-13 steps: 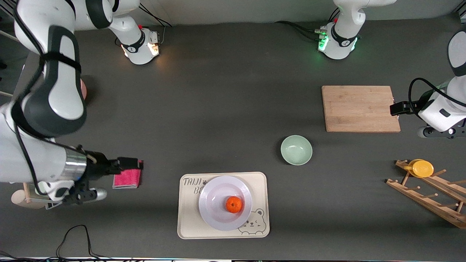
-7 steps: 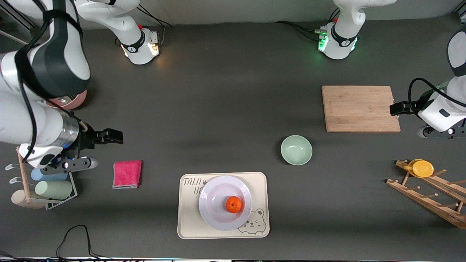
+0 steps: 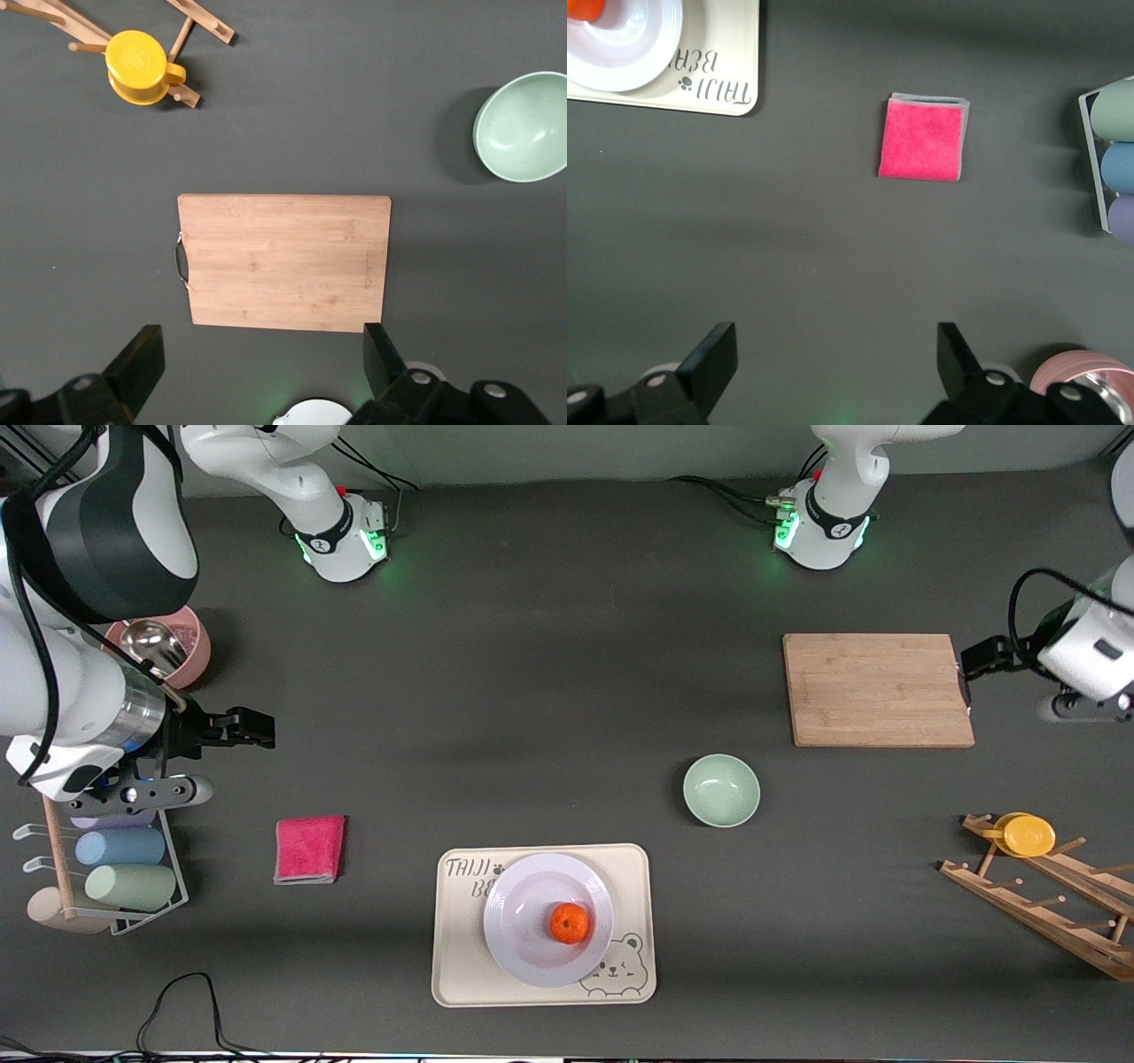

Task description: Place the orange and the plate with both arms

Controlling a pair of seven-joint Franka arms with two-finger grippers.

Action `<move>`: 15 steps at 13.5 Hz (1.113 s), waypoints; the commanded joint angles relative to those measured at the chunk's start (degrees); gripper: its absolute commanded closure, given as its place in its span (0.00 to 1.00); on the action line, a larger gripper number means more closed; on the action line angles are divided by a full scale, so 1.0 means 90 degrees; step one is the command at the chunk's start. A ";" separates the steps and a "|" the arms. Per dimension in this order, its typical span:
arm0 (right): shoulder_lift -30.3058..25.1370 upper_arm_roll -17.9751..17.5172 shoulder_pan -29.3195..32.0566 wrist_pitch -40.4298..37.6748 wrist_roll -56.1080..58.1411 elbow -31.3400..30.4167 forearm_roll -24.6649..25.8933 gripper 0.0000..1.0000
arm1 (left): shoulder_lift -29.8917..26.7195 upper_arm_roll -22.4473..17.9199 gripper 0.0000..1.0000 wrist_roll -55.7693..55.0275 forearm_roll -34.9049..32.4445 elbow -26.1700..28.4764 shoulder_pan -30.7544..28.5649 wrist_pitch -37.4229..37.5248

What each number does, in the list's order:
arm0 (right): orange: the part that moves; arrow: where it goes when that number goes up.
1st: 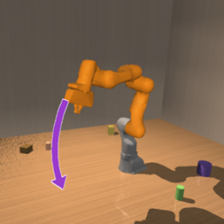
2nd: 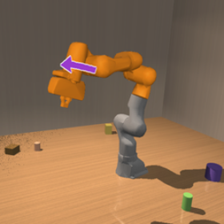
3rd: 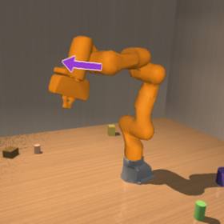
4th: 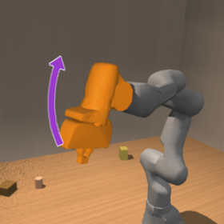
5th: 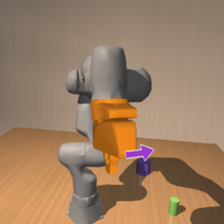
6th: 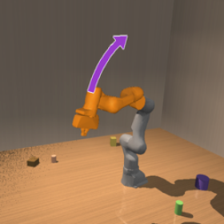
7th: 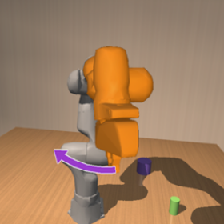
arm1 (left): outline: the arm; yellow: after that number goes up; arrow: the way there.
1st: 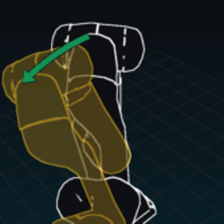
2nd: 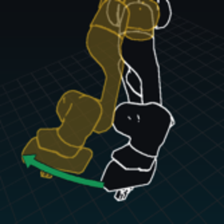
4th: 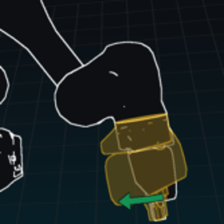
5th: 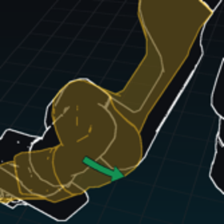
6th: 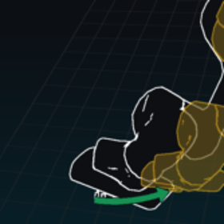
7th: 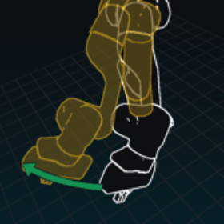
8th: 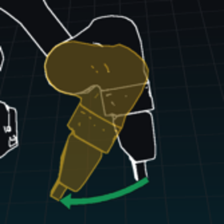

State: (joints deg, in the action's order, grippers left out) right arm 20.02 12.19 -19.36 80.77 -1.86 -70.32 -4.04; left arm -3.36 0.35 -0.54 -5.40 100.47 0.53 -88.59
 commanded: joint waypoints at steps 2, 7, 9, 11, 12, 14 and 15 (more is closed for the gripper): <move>-0.0700 0.0013 -0.0007 0.0194 -0.0067 -0.0925 0.0077 0.00 | -0.0622 0.0039 0.00 -0.0047 0.0005 0.0545 0.0000 -0.0147; -0.1267 -0.0016 0.0412 0.0361 -0.0008 -0.1590 0.0097 0.00 | -0.0613 0.0000 0.00 -0.0028 0.0073 0.0506 0.0009 -0.0118; -0.1529 -0.0142 0.0753 0.0420 0.0235 -0.2067 0.0077 0.00 | -0.0613 0.0000 0.00 -0.0018 0.0073 0.0496 0.0019 -0.0021; -0.2172 -0.1007 0.1658 0.0887 0.0275 -0.2963 0.0097 0.00 | -0.0613 0.0000 0.00 -0.0028 0.0073 0.0477 0.0048 0.0136; -0.2475 -0.1534 0.2127 0.1111 0.0275 -0.3355 0.0155 0.00 | -0.0613 0.0000 0.00 -0.0037 0.0073 0.0467 0.0068 0.0156; -0.2945 -0.2017 0.2483 0.1231 0.0275 -0.3806 0.0272 0.00 | -0.0603 -0.0019 0.00 -0.0028 0.0063 0.0321 0.0058 0.0166; -0.3063 -0.2028 0.2484 0.1240 0.0265 -0.3876 0.0379 0.00 | -0.0612 -0.0020 0.00 -0.0028 0.0063 0.0263 0.0029 0.0156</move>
State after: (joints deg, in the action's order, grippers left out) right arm -1.38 -3.90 1.77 89.72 0.18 -99.09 -3.04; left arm -7.80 0.51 -0.54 -5.22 103.61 0.58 -87.90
